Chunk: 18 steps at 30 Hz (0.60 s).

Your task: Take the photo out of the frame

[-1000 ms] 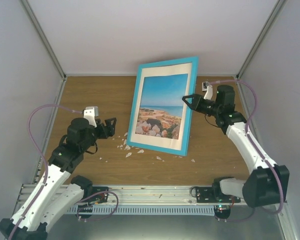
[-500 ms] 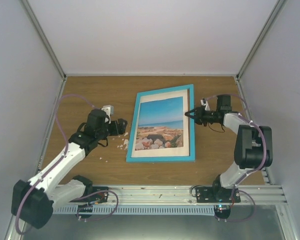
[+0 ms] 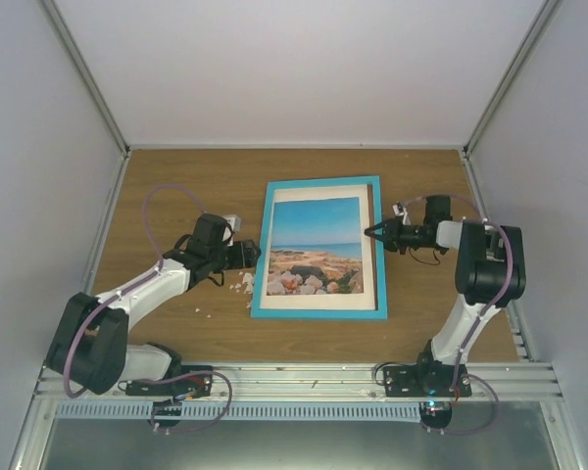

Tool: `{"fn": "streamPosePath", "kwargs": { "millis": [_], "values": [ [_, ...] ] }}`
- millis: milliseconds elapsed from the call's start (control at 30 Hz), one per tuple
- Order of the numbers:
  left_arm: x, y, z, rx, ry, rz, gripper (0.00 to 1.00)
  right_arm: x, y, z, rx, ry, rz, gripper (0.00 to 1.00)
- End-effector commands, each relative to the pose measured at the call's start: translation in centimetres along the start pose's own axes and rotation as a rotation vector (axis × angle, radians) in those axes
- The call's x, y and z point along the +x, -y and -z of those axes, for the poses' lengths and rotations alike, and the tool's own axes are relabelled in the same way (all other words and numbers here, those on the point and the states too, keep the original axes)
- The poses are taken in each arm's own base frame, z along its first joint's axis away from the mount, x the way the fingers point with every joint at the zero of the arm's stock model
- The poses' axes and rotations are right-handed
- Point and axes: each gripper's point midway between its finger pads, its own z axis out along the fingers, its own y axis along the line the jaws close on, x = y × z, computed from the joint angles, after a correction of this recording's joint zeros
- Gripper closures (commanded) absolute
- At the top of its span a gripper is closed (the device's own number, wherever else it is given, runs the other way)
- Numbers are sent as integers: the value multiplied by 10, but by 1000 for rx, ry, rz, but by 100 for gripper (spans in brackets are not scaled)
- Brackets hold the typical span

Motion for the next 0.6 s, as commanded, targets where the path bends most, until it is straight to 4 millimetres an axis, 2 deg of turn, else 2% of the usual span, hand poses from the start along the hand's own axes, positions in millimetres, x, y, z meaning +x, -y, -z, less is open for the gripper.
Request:
{"fn": "streamPosePath", "kwargs": {
  "millis": [0, 233, 367, 567],
  "values": [
    [1, 10, -15, 62, 1, -17, 24, -17, 50, -4, 200, 39, 144, 99],
    [17, 12, -38, 64, -61, -11, 24, -25, 70, -3, 289, 26, 142, 97],
    [24, 15, -49, 59, -86, -10, 23, -30, 79, 0, 352, 27, 141, 82],
    [33, 20, -61, 41, -119, -30, 23, -35, 89, 12, 466, 42, 156, 67]
  ]
}}
